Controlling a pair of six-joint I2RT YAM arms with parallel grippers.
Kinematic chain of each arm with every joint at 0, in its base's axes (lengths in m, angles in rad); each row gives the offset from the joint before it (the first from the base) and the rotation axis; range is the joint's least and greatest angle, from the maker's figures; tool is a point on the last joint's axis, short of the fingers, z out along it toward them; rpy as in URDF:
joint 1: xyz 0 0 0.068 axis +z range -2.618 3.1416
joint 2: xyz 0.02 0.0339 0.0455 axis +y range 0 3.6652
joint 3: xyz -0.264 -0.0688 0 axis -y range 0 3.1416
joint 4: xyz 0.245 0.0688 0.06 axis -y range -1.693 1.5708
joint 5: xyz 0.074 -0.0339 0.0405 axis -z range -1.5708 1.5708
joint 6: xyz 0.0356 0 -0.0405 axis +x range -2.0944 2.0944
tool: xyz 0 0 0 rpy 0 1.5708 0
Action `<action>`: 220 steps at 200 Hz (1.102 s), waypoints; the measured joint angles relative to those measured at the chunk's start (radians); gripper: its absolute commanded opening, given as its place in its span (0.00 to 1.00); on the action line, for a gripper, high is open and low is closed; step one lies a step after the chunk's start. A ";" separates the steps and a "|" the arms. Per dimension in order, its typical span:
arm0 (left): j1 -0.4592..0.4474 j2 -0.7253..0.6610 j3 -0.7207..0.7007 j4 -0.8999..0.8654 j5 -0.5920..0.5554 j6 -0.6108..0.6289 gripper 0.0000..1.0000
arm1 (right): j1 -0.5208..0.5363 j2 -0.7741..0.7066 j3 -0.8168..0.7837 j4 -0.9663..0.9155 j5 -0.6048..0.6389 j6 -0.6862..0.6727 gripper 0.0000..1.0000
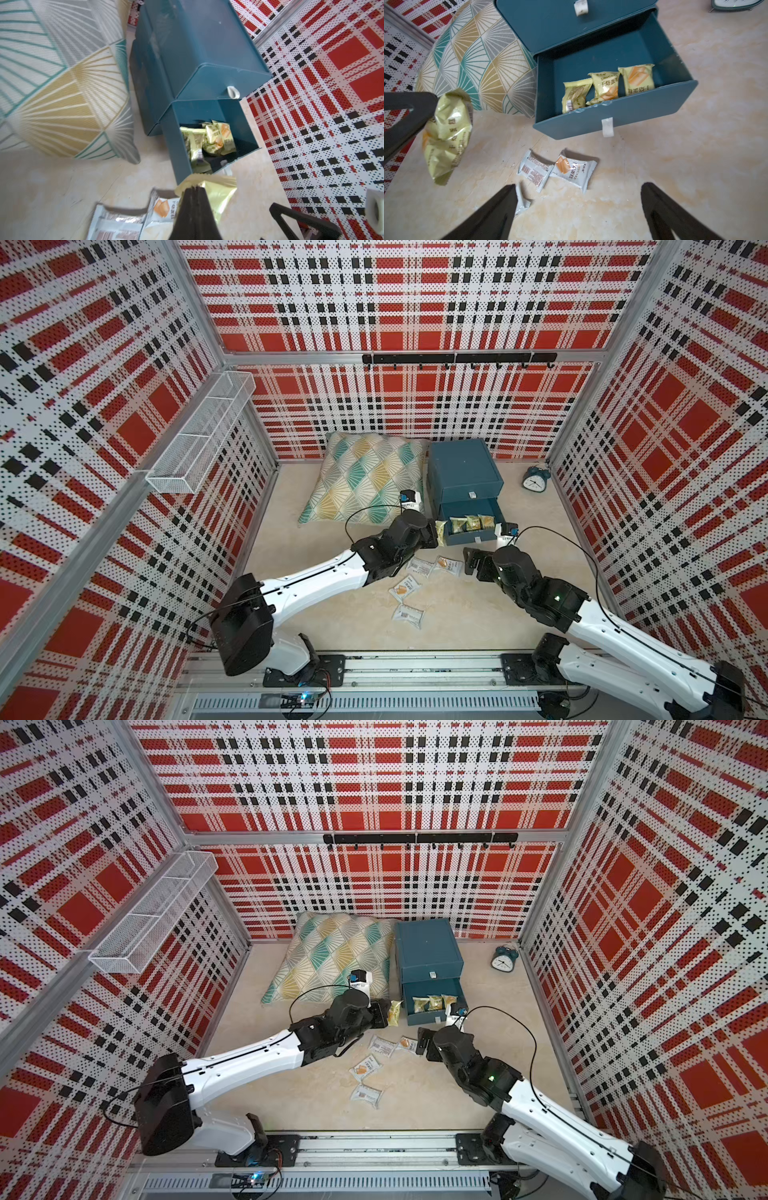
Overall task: Place the cookies into the drawer by color
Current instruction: Place the cookie in the drawer.
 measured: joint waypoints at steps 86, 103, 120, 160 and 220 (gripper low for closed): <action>0.041 0.287 0.264 0.047 0.139 0.029 0.09 | 0.000 -0.031 -0.033 -0.019 0.042 0.004 1.00; 0.054 0.308 0.275 0.048 0.159 0.034 0.33 | 0.000 -0.047 -0.040 -0.019 0.038 0.003 1.00; 0.063 0.312 0.275 0.046 0.172 0.028 0.47 | 0.000 -0.060 -0.042 -0.019 0.031 0.001 1.00; 0.072 0.295 0.274 0.045 0.186 0.038 0.64 | 0.000 -0.072 -0.050 -0.019 -0.010 -0.026 1.00; 0.080 0.141 0.283 -0.033 0.218 0.085 0.99 | 0.000 -0.145 -0.051 -0.013 -0.116 -0.096 1.00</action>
